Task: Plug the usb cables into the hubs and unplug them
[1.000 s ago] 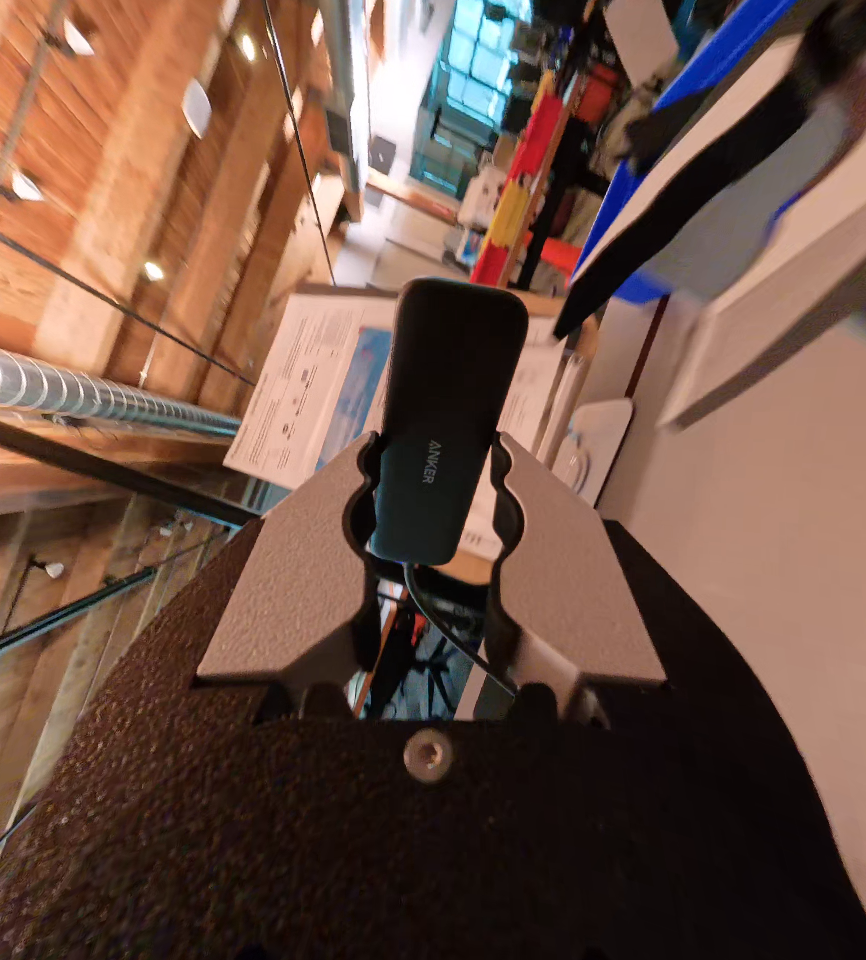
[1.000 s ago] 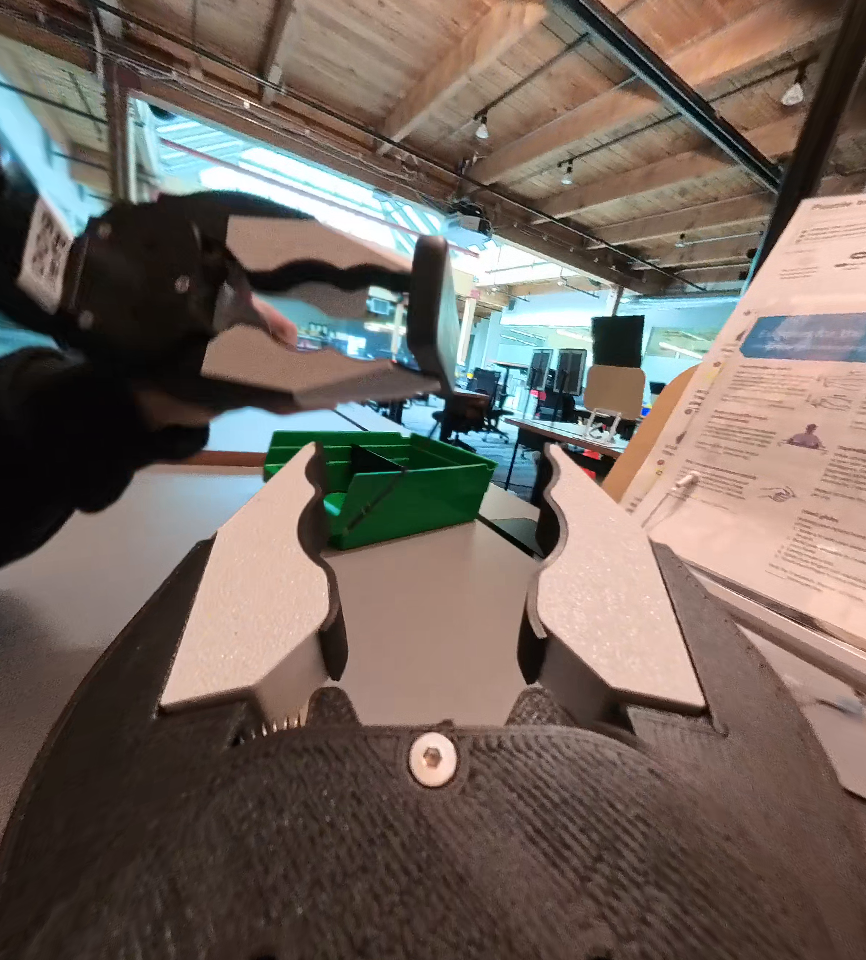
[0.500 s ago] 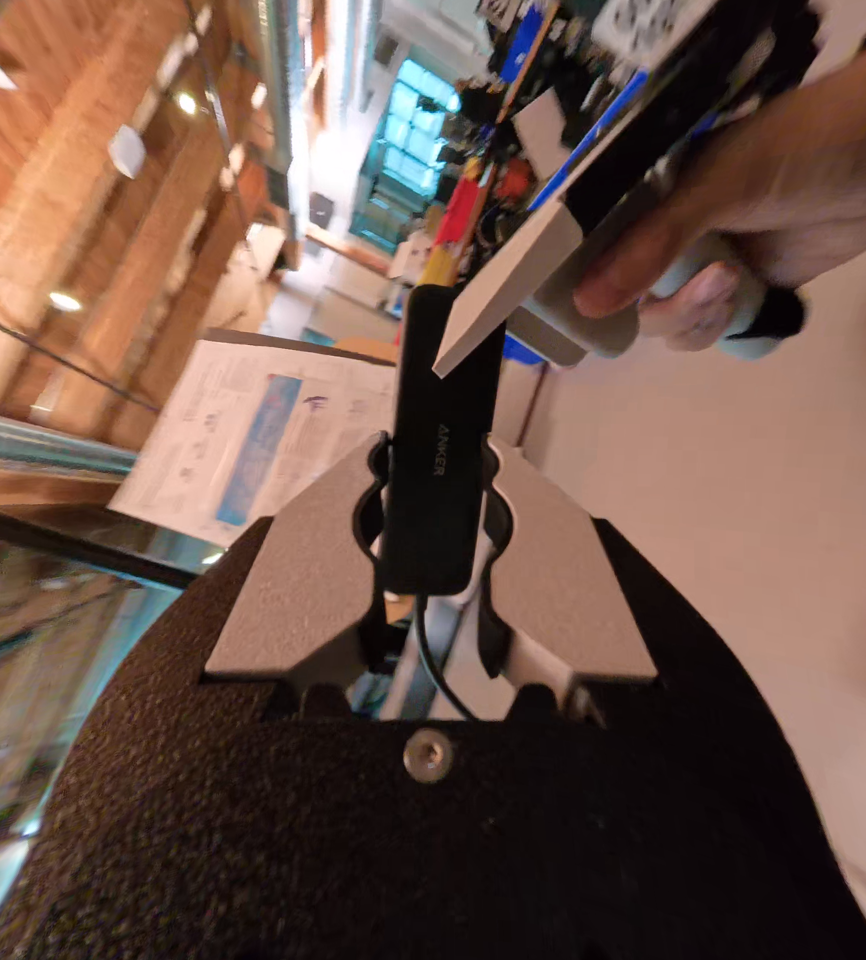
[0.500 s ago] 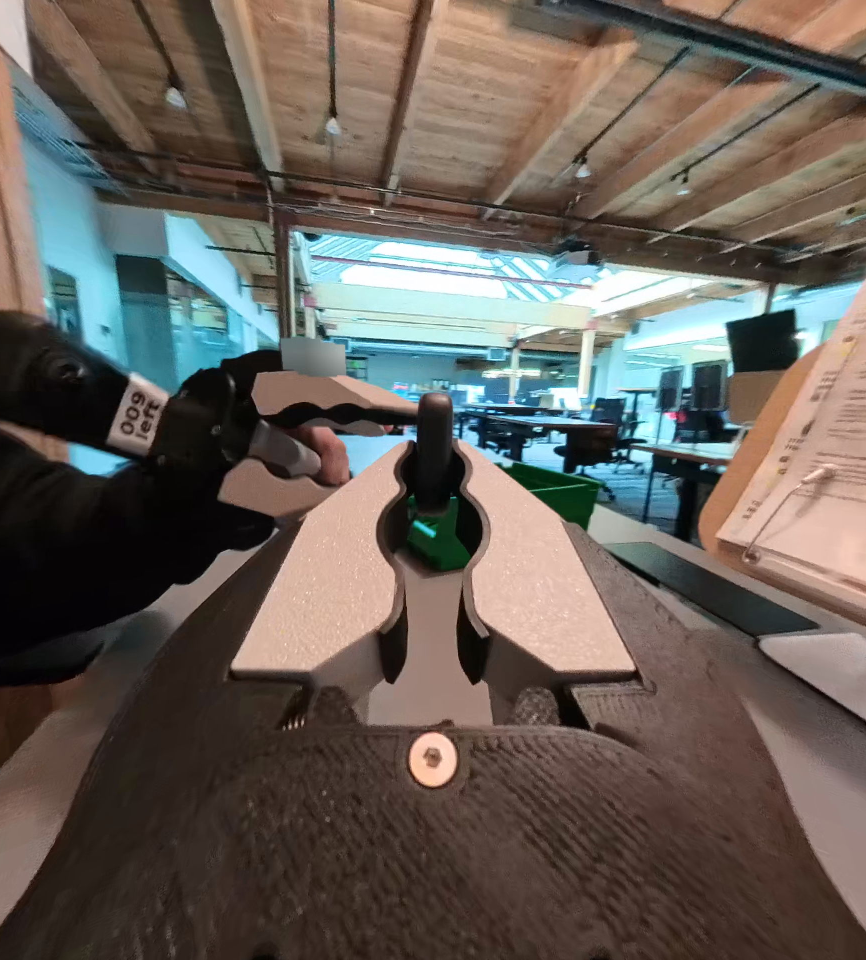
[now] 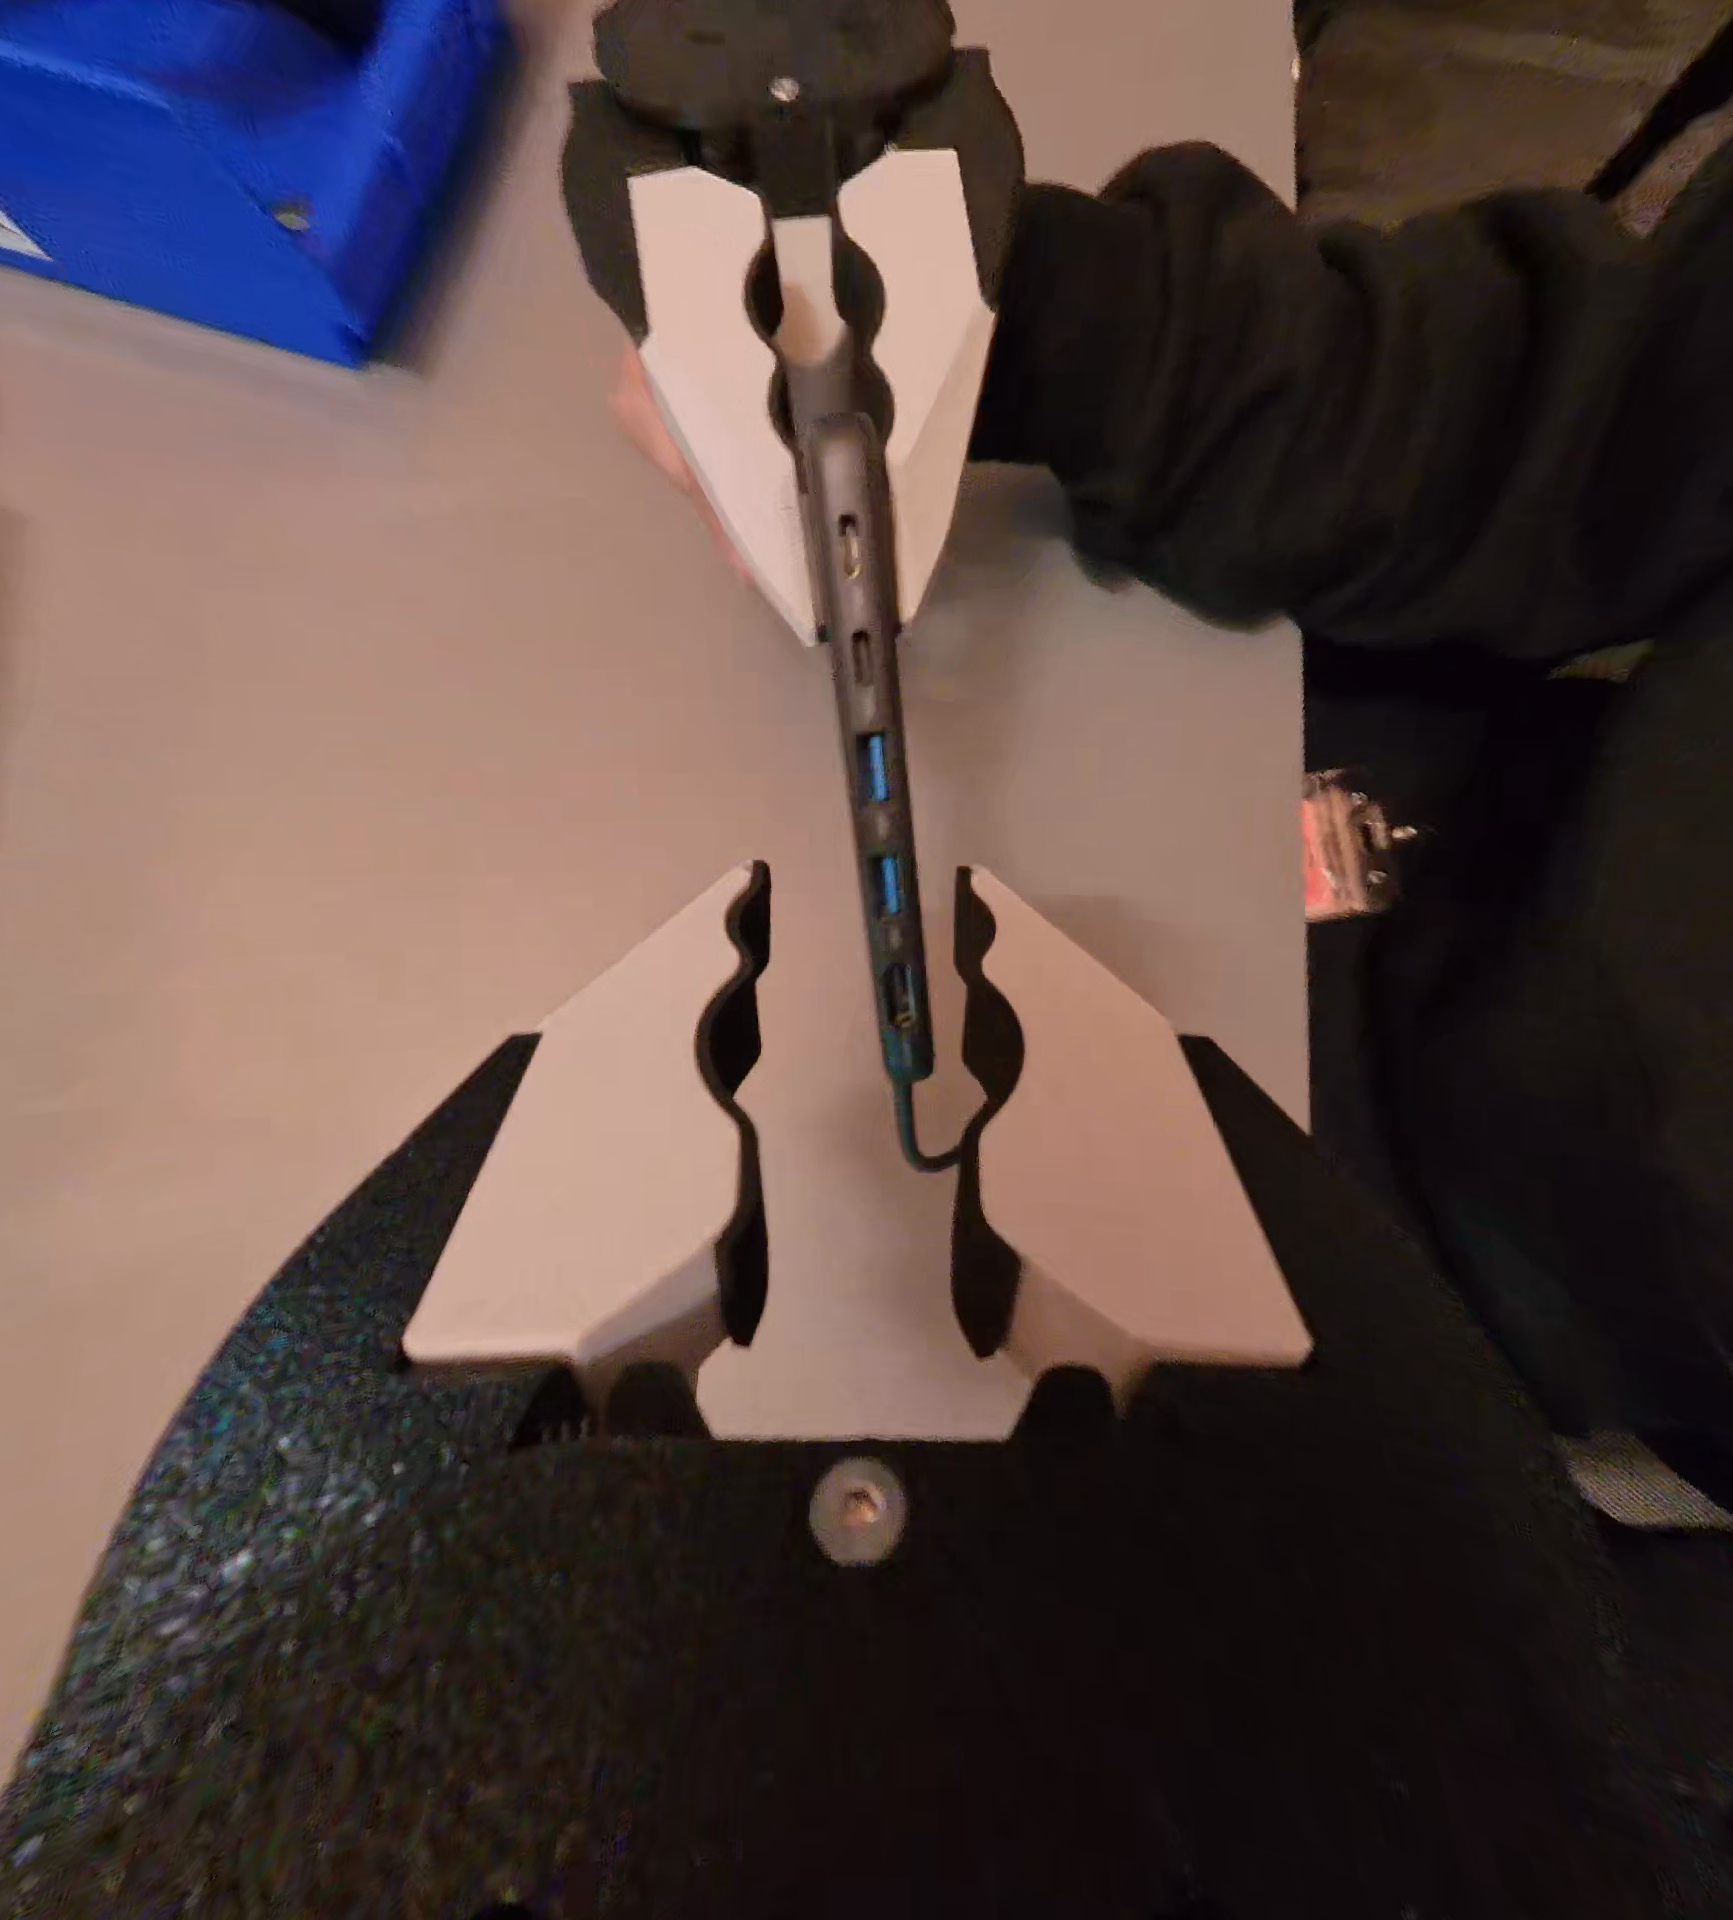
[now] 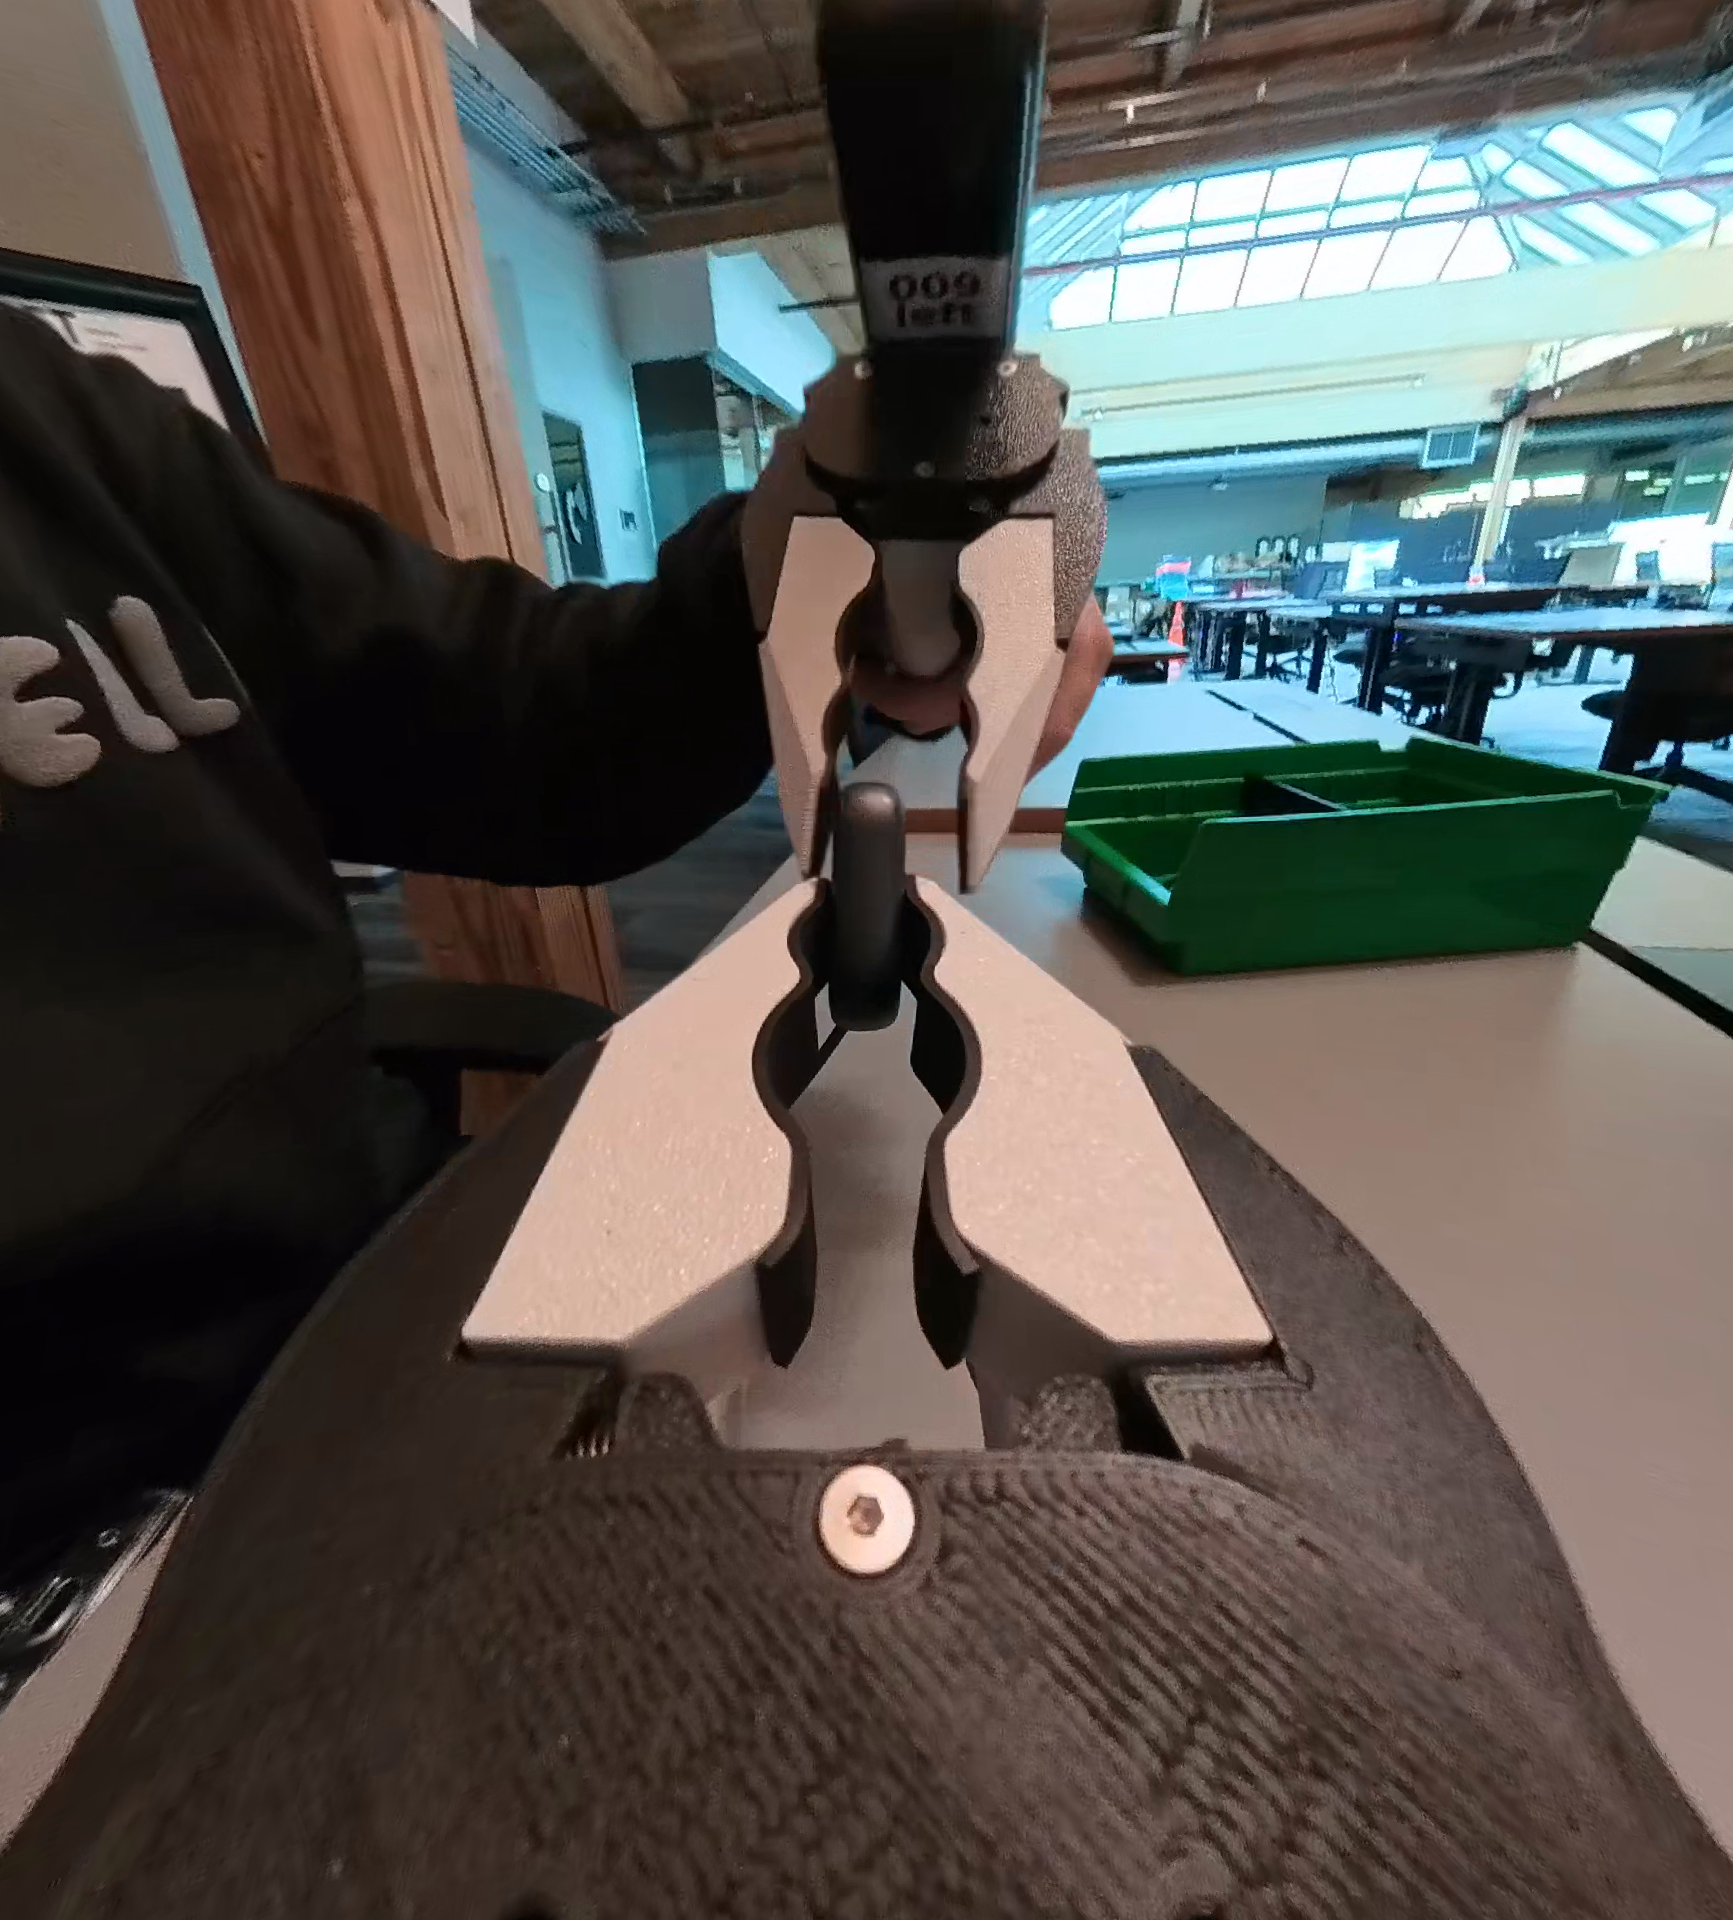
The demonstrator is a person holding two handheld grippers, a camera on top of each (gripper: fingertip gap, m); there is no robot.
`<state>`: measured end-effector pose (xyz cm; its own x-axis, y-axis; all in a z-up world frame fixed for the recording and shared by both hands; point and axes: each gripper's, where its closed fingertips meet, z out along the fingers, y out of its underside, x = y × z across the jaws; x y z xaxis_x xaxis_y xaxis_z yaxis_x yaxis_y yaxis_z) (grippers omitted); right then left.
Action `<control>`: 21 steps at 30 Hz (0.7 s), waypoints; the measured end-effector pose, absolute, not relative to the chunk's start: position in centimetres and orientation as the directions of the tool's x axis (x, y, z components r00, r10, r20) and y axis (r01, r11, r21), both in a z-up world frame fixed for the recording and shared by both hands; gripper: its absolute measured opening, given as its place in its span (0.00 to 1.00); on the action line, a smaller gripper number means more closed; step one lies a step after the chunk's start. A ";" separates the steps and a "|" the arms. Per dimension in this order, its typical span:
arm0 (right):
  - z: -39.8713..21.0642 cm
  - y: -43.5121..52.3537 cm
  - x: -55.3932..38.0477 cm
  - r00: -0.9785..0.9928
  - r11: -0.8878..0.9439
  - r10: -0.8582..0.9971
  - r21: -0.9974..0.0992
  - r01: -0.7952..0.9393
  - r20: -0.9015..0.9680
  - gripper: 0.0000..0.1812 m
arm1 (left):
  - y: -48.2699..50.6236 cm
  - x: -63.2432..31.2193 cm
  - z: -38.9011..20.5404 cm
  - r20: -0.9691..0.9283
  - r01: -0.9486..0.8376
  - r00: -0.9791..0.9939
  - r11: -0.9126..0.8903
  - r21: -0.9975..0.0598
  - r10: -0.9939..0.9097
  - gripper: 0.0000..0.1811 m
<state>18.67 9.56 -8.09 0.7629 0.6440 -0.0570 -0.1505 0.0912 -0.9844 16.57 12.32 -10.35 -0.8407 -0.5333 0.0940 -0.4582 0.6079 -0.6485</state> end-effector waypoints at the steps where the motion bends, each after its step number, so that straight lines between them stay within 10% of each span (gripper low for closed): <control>1: -8.3 9.8 18.7 0.767 0.078 0.638 -0.986 -0.150 -0.066 0.06 | 12.0 16.6 -10.6 0.115 -0.467 -0.846 0.619 -0.632 -0.521 0.18; 8: -8.0 11.0 21.3 0.866 0.145 0.491 -0.971 -0.190 -0.097 0.08 | 12.3 19.5 -11.4 0.174 -0.549 -0.785 0.538 -0.639 -0.594 0.05; 15: -8.6 13.6 26.6 0.999 0.168 -0.029 -0.986 0.022 0.018 0.59 | 17.1 26.5 -9.5 0.594 -0.511 -0.358 -0.381 -0.770 -0.720 0.05; 21: -9.9 14.9 26.9 0.951 0.004 -0.229 -0.977 0.213 0.207 0.55 | 20.0 27.6 -12.0 0.774 -0.280 -0.184 -0.723 -0.632 -0.605 0.05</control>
<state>26.87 14.90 -9.88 0.9512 -0.2291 0.2066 0.2131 0.0037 -0.9770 27.64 20.03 -12.02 -0.1840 -0.6053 0.7745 -0.2804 -0.7229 -0.6316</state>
